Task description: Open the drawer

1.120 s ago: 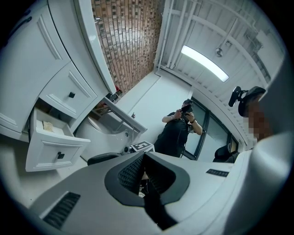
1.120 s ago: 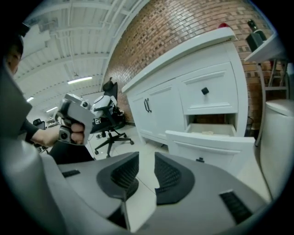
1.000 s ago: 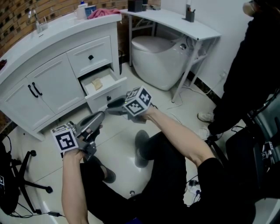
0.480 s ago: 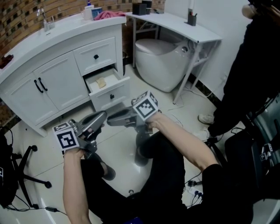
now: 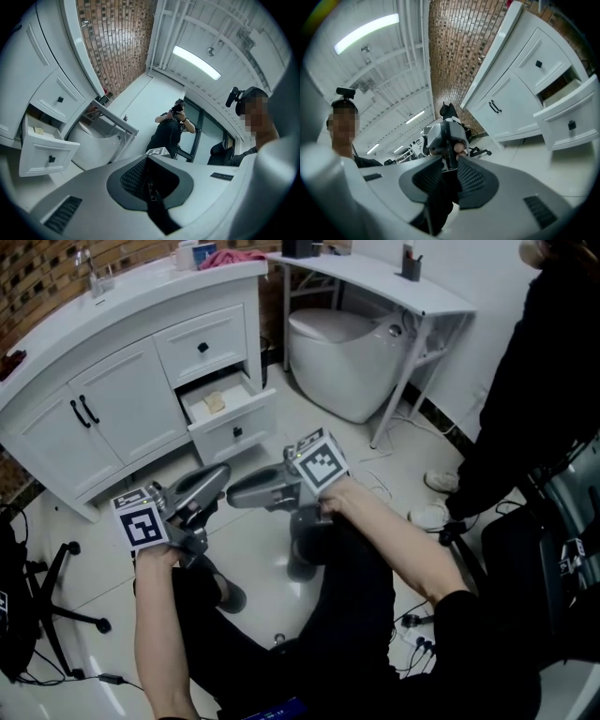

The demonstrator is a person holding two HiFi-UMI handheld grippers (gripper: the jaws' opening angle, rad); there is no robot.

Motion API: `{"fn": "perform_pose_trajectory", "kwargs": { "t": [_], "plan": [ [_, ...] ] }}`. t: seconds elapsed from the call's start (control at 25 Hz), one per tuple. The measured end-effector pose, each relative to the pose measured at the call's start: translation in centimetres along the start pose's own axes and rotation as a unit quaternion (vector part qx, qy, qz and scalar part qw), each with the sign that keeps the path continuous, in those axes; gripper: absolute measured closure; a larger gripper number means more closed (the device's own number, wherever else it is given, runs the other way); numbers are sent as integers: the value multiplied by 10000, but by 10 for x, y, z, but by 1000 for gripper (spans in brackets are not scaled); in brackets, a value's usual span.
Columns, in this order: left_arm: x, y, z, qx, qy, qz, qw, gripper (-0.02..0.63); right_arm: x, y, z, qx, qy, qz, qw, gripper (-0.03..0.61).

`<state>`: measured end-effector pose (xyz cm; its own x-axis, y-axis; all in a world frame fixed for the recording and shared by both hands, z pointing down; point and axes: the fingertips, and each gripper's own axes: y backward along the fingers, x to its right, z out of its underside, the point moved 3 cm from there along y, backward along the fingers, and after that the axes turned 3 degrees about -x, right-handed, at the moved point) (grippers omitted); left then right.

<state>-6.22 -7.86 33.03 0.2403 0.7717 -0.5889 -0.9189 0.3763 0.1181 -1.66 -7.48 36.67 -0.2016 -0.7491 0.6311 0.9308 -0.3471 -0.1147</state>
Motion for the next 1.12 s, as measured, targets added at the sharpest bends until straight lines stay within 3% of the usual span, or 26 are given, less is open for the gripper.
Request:
{"fn": "perform_pose_trajectory", "kwargs": {
  "t": [0.64,0.8,1.12],
  "plan": [
    [2,-1,-5,80,-178,-240,9995,623,-4,-4,1,-67,91,62,9999,463],
    [4,-3,-12,11,-459,-224,9987,623,3,1,0,-129,138,273,9994,463],
    [-1,-1,-11,9,-478,-299,9984,623,6,2,0,-117,198,343,9991,474]
  ]
}}
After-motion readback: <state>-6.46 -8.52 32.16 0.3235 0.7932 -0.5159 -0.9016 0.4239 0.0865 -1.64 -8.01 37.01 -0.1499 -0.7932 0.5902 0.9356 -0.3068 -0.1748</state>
